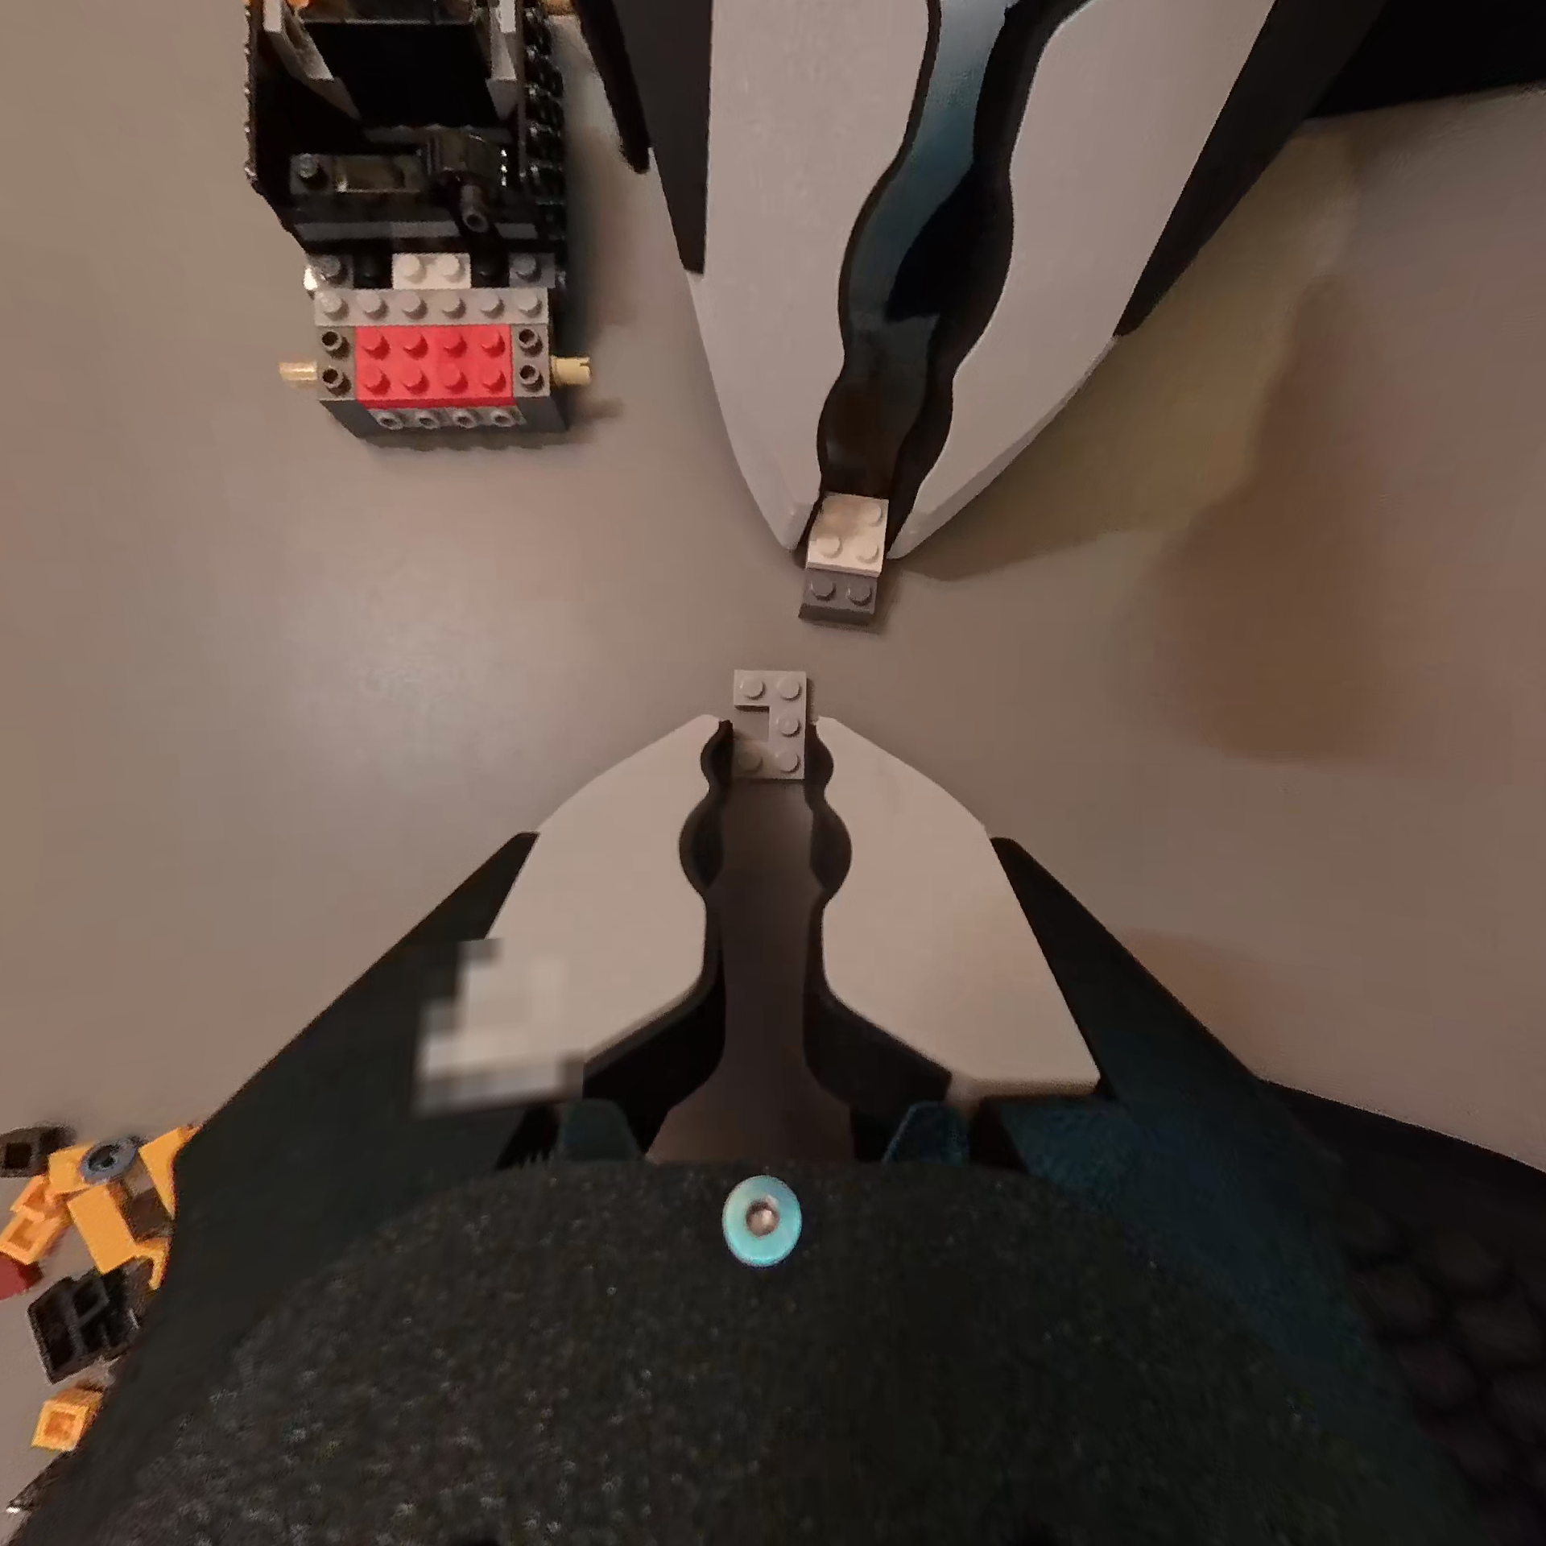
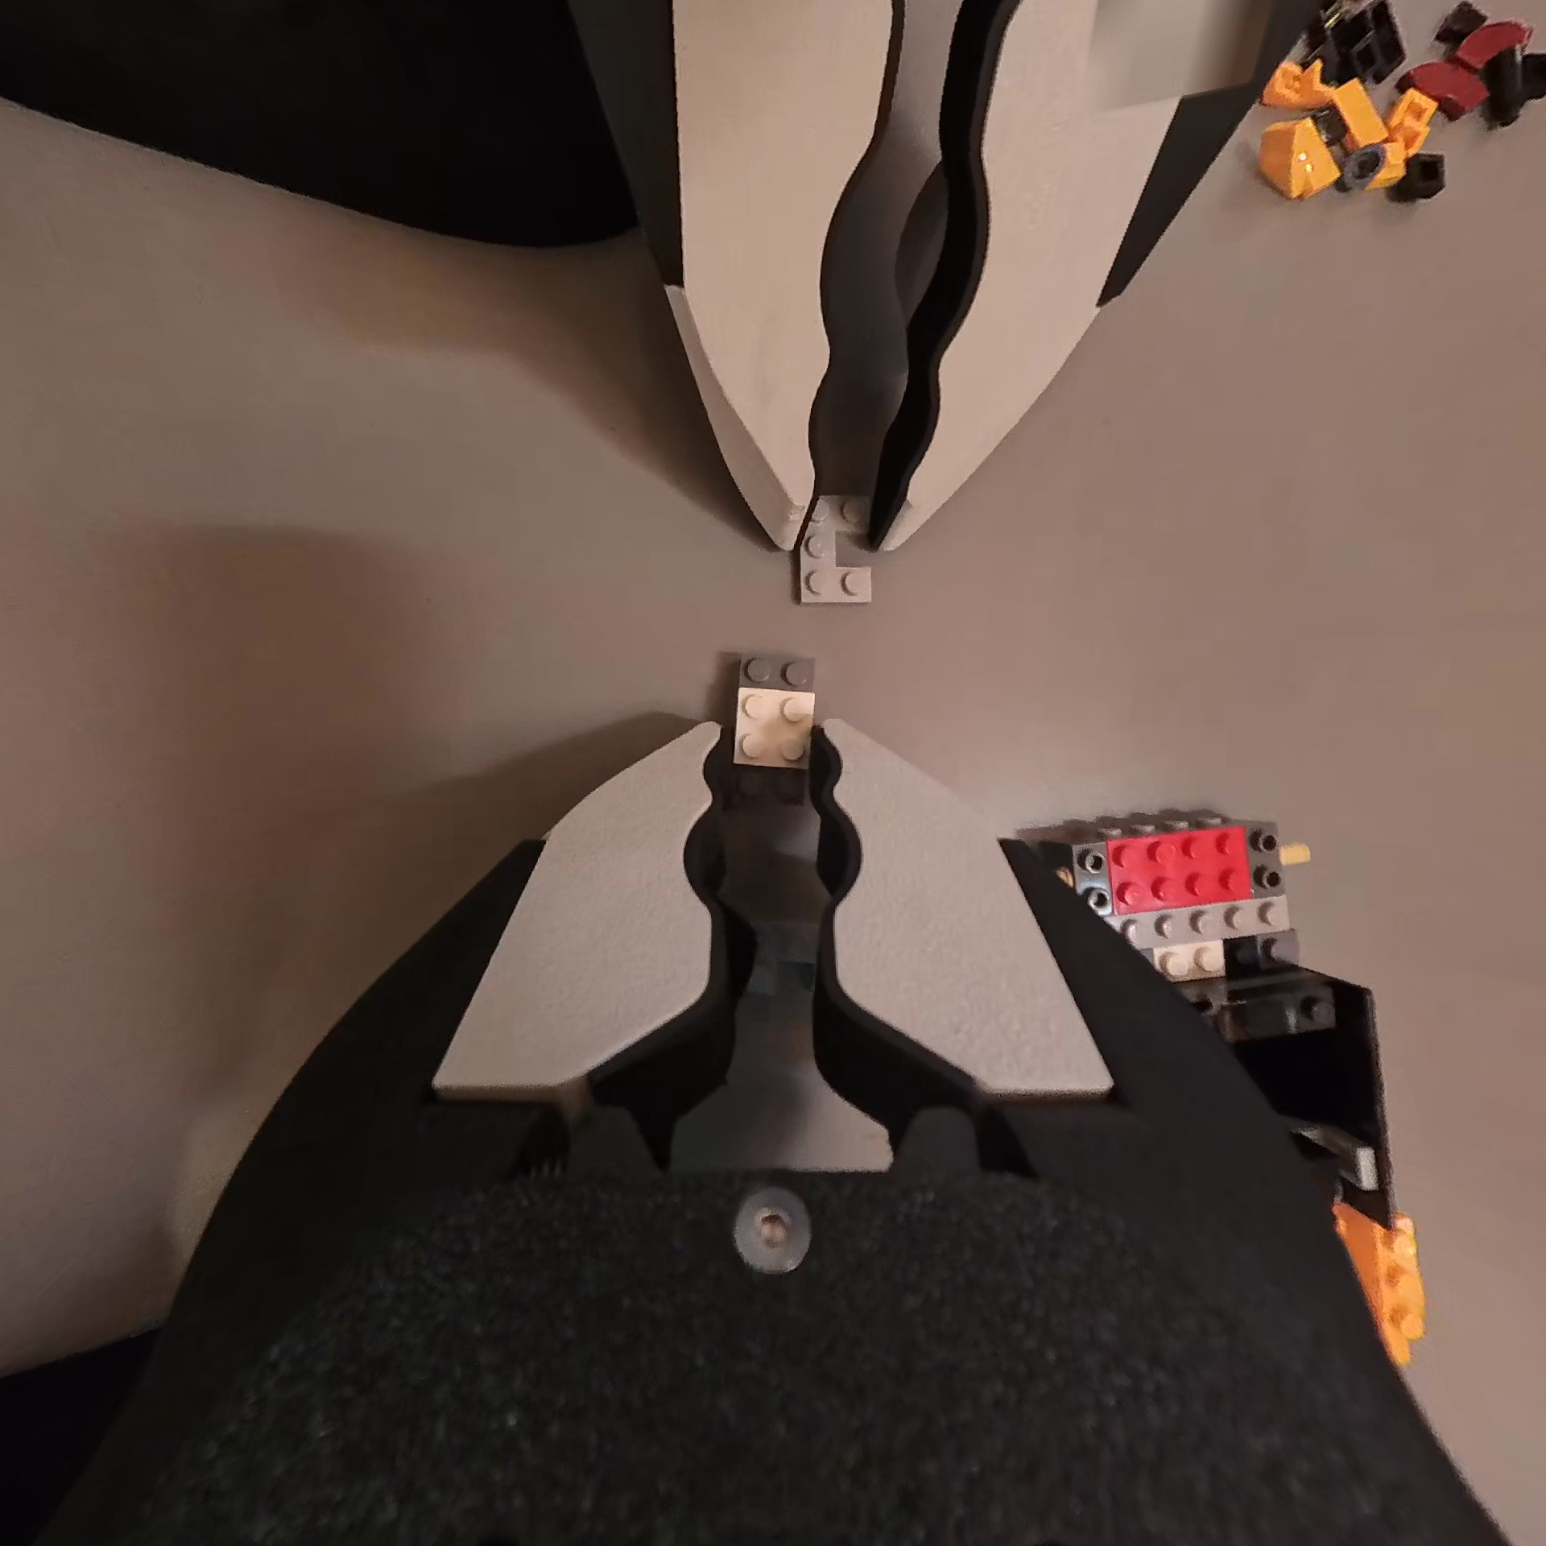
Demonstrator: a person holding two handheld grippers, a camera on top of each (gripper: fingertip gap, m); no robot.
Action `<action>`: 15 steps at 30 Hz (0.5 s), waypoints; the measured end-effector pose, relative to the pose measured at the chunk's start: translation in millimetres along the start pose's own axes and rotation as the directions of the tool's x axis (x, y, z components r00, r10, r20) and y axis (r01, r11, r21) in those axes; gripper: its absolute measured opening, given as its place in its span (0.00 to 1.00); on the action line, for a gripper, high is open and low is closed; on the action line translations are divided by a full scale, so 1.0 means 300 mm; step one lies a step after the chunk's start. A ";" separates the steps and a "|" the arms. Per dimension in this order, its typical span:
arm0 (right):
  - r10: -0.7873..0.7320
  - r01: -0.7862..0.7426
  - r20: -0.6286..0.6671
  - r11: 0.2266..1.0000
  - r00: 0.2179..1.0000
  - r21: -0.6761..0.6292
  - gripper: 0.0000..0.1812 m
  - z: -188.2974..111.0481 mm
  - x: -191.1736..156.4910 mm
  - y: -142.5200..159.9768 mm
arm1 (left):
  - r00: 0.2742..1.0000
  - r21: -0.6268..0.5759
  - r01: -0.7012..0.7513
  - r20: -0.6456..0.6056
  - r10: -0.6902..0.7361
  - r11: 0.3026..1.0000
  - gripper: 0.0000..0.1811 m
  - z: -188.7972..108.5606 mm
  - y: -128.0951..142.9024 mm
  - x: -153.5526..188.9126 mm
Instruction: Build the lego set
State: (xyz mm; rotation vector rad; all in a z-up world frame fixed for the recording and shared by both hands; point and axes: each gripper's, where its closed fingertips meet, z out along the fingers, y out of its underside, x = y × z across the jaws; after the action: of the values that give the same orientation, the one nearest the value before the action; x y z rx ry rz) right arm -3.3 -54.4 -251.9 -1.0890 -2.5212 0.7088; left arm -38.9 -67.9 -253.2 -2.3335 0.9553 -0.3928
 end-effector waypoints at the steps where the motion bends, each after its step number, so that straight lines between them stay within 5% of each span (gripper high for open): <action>1: -0.001 0.001 -0.001 1.000 1.000 0.001 0.09 0.000 0.000 -0.001 | 1.000 0.000 0.000 0.001 0.000 1.000 0.09 0.000 0.000 0.000; 15: 0.005 -0.005 -0.003 1.000 1.000 0.021 0.09 0.002 0.003 -0.003 | 1.000 -0.037 0.003 -0.031 -0.004 0.999 0.19 -0.038 0.040 0.004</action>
State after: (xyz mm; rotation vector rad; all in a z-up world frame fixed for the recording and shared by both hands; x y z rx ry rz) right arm -4.6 -54.5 -252.1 -1.0892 -2.5033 0.7327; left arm -49.8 -80.3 -251.5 -2.3693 0.9814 -0.4174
